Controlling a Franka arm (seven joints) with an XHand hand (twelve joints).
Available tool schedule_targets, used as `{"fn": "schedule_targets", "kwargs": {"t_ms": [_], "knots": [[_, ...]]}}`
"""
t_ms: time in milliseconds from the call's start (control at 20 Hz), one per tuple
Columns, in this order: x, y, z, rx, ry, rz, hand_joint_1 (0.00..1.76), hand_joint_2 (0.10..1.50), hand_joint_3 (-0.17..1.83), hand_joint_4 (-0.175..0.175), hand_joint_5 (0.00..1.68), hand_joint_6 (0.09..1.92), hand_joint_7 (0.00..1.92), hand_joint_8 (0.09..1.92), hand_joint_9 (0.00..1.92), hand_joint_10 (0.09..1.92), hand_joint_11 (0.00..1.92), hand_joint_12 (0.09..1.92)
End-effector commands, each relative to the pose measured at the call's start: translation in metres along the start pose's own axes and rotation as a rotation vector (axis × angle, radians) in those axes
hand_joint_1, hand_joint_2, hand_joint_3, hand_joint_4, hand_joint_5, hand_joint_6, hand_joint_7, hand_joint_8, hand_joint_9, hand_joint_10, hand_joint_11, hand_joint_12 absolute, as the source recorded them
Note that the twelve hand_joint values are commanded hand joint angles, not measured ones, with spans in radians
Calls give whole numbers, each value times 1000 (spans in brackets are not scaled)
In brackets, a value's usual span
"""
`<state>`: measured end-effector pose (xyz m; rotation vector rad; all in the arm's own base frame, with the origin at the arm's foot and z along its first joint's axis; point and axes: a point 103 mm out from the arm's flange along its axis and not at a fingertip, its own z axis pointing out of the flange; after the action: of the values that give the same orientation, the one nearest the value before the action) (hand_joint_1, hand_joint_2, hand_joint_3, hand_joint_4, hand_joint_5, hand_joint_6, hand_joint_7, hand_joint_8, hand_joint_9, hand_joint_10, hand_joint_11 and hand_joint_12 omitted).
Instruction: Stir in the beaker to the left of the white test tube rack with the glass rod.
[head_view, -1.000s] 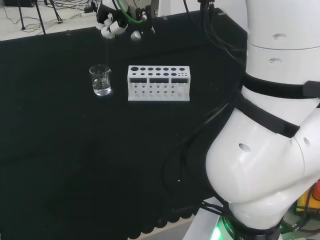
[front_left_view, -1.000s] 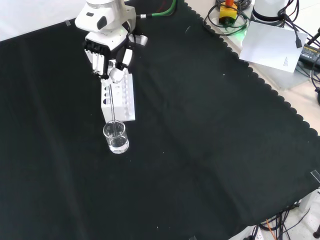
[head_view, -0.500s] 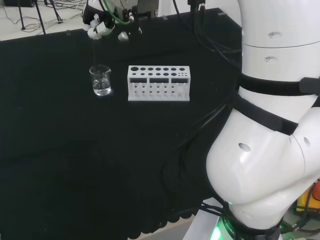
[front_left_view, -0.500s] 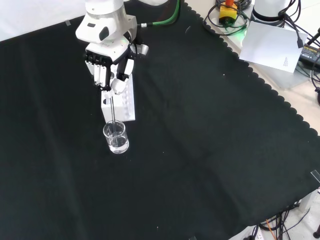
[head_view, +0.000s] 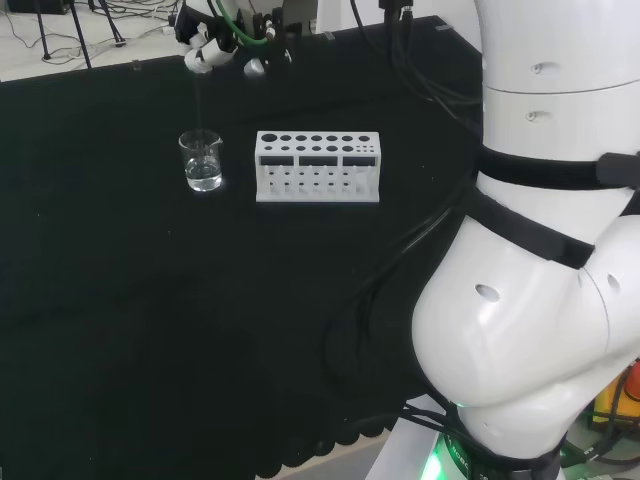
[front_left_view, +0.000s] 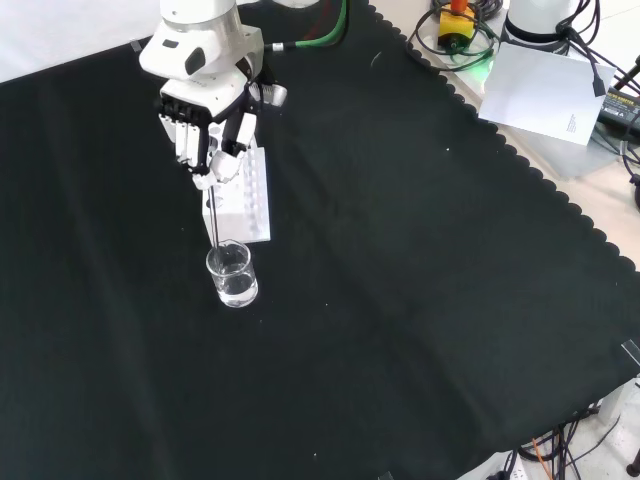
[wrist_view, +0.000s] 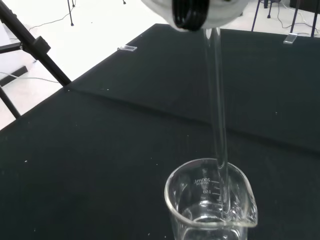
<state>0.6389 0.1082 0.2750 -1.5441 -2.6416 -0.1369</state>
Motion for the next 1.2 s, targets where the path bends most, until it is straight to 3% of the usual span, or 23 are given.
{"fn": "schedule_targets", "kwargs": {"t_ms": [50,650,950,1200], "knots": [[6,-22,-7,0,-13,15,1299,921,289,-175,1157,444,1105,1160,1733,752,1659,663],[40,-8,1,10,-18,-41,1300,915,299,-175,1160,441,1107,1158,1734,751,1660,662],[30,6,3,9,-16,-55,1300,912,304,-175,1161,440,1109,1156,1735,750,1660,662],[12,2,5,9,-14,-33,1300,909,309,-175,1162,439,1110,1156,1736,750,1660,662]]}}
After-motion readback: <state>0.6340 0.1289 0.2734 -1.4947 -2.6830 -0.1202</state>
